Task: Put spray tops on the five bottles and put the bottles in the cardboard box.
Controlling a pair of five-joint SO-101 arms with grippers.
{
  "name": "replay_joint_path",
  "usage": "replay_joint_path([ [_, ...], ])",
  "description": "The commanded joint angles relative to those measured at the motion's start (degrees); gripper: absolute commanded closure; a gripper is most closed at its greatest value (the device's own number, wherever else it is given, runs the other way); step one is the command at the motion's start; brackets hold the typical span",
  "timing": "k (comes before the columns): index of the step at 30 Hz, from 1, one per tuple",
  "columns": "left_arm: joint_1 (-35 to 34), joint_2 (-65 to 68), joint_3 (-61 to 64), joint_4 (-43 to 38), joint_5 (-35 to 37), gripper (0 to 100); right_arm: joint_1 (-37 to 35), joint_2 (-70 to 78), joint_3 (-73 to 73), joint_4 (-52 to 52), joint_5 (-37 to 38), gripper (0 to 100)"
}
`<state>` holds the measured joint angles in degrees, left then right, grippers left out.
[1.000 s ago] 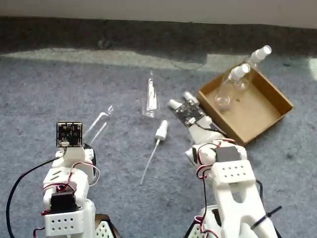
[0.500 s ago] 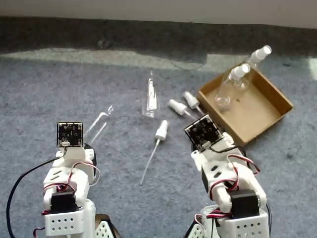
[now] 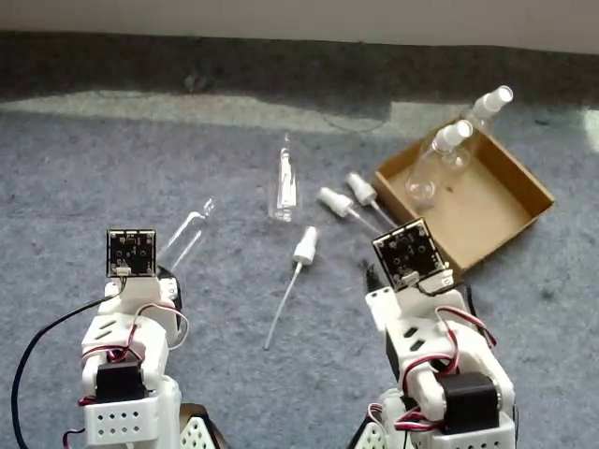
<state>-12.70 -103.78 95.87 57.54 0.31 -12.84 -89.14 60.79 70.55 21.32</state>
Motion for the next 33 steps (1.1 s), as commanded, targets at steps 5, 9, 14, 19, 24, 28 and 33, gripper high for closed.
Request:
replay_joint_path([
  [5, 0.92, -0.75, 1.1, -1.14, -0.26, 100, 0.4, -0.57, -15.6, 8.48, -0.7, 92.5],
  [9, 0.92, -0.75, 1.1, -1.14, -0.26, 100, 0.4, -0.57, -19.38, 12.09, -0.7, 92.5],
  [14, 0.92, -0.75, 1.1, -1.14, -0.26, 100, 0.48, -0.57, -23.6, 15.52, -0.79, 92.5],
  [19, 0.92, -0.75, 1.1, -1.14, -0.26, 100, 0.48, -0.57, -29.93, 19.82, -3.78, 92.5],
  [24, 0.92, -0.75, 1.1, -1.14, -0.26, 100, 0.48, -0.57, -35.56, 23.25, -5.89, 92.5],
  [28, 0.92, -0.75, 1.1, -1.14, -0.26, 100, 0.48, -0.66, -41.1, 26.68, -5.89, 92.5],
  [33, 0.92, -0.75, 1.1, -1.14, -0.26, 100, 0.48, -0.66, -48.31, 30.37, -5.89, 92.5],
])
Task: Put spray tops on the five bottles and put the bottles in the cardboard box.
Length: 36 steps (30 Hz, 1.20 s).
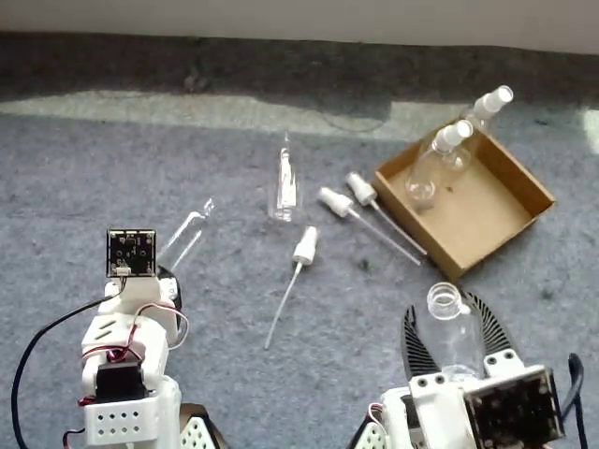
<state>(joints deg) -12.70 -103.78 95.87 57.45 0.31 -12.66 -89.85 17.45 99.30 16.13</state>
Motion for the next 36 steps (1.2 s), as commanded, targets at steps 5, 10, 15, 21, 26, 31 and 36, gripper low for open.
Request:
replay_joint_path([
  [5, 0.92, -0.75, 1.1, -1.05, -0.26, 100, 0.31, 0.04, -6.81, 1.89, -0.7, 92.5],
  [10, 0.92, -0.75, 1.1, -1.05, -0.26, 100, 0.31, -4.7, -4.7, 1.63, -0.7, 92.5],
  [15, 0.92, -0.75, 1.1, -1.05, -0.26, 100, 0.31, -9.63, 1.19, 1.27, -0.44, 92.5],
  [21, 0.92, -0.75, 1.1, -1.05, -0.26, 100, 0.57, -9.89, 7.16, -1.8, -0.79, 92.5],
  [26, 0.92, -0.75, 1.1, -1.05, -0.26, 100, 9.89, -10.24, 15.96, -10.59, -0.79, 92.5],
  [31, 0.92, -0.75, 1.1, -1.05, -0.26, 100, 12.18, -10.51, 27.12, -23.08, -0.79, 92.5],
  [36, 0.92, -0.75, 1.1, -1.05, -0.26, 100, 3.82, -10.51, 38.73, -28.44, -0.79, 92.5],
])
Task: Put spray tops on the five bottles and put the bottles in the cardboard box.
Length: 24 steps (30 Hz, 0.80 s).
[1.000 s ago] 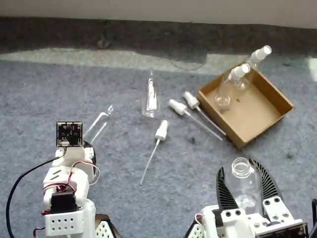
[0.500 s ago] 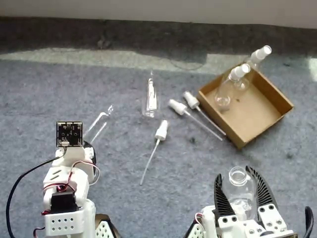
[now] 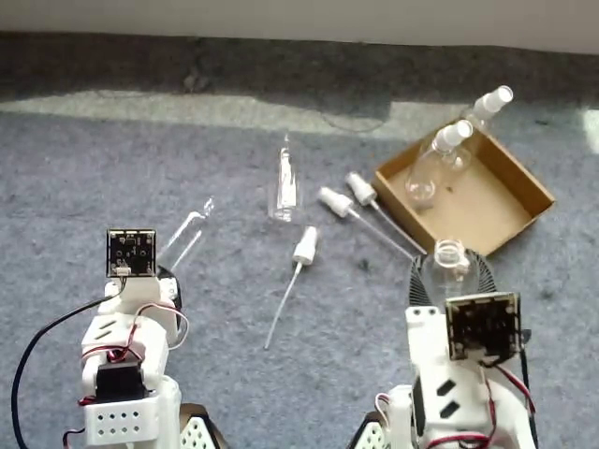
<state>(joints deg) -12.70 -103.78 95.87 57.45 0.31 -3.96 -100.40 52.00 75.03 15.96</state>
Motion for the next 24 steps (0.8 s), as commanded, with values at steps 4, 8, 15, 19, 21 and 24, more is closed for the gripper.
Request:
replay_joint_path([
  [4, 0.92, -0.75, 1.1, -1.05, -0.26, 100, -12.09, 0.04, 10.24, -9.36, -0.62, 92.5],
  [8, 0.92, -0.75, 1.1, -1.05, -0.26, 100, -14.29, 0.04, 15.43, -16.48, -0.62, 92.5],
  [15, 0.92, -0.75, 1.1, -1.05, -0.26, 100, -14.37, 0.04, 27.56, -26.51, -0.62, 92.5],
  [19, 0.92, -0.75, 1.1, -1.05, -0.26, 100, -14.2, 0.04, 34.24, -30.81, -5.36, 92.5],
  [21, 0.92, -0.75, 1.1, -1.05, -0.26, 100, -14.11, 0.04, 36.26, -33.01, -10.55, 92.5],
  [24, 0.92, -0.75, 1.1, -1.05, -0.26, 100, -14.11, 0.04, 37.67, -34.33, -15.82, 92.5],
])
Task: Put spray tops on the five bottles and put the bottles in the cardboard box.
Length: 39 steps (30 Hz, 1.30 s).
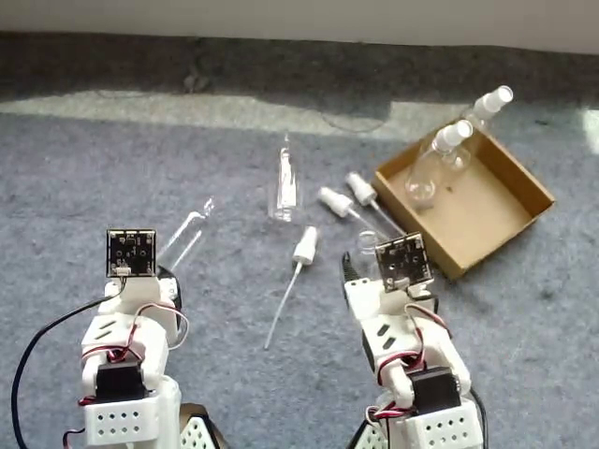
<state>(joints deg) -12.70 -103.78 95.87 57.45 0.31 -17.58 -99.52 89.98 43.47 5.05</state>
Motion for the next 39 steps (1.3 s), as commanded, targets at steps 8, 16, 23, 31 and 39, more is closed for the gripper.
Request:
replay_joint_path([
  [8, 0.92, -0.75, 1.1, -1.05, -0.26, 100, -0.75, -0.84, 0.31, -7.96, -7.03, 92.5],
  [16, 0.92, -0.75, 1.1, -1.05, -0.26, 100, -0.66, -0.22, 13.76, -27.3, -7.12, 92.5],
  [23, 0.92, -0.75, 1.1, -1.05, -0.26, 100, -0.48, -0.75, 16.13, -27.21, -7.38, 92.5],
  [31, 0.48, -0.75, 1.1, -1.49, -0.09, 100, -0.48, -0.75, 16.13, -20.35, -7.12, 92.5],
  [39, 0.57, -0.75, -0.84, -1.14, -0.18, 100, -0.48, -0.84, 16.13, -13.67, -7.12, 92.5],
])
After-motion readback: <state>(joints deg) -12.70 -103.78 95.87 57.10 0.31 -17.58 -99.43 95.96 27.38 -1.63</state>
